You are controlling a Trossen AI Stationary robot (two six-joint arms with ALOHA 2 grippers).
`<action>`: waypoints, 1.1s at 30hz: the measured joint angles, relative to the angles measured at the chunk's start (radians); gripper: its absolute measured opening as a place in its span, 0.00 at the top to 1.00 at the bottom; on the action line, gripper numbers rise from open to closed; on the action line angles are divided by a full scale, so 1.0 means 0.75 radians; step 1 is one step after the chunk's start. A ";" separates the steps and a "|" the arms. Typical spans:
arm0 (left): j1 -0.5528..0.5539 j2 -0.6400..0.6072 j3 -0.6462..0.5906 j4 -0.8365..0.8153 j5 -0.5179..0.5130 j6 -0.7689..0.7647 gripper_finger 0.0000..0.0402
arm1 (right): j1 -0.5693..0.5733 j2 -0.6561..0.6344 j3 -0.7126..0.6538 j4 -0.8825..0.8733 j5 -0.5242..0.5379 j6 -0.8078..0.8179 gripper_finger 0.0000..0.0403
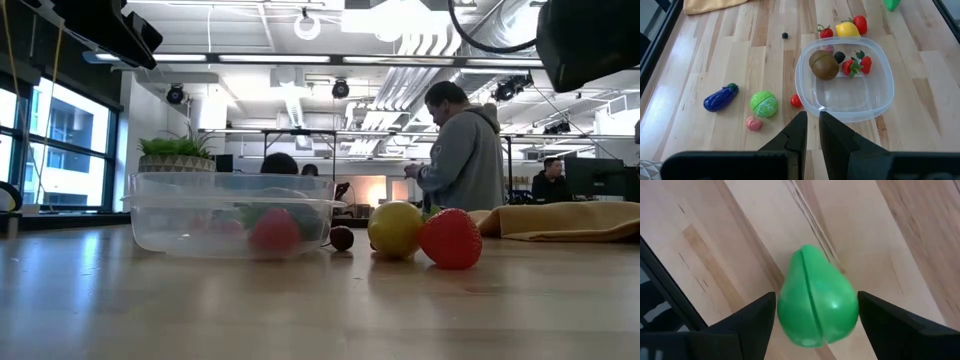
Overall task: Pick and placing Produce into tupperware
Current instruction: Put the green pear into the transparent bin
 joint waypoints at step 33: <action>0.000 0.000 0.000 0.000 0.000 0.000 0.90 | -0.004 0.002 0.025 0.014 0.004 -0.113 0.47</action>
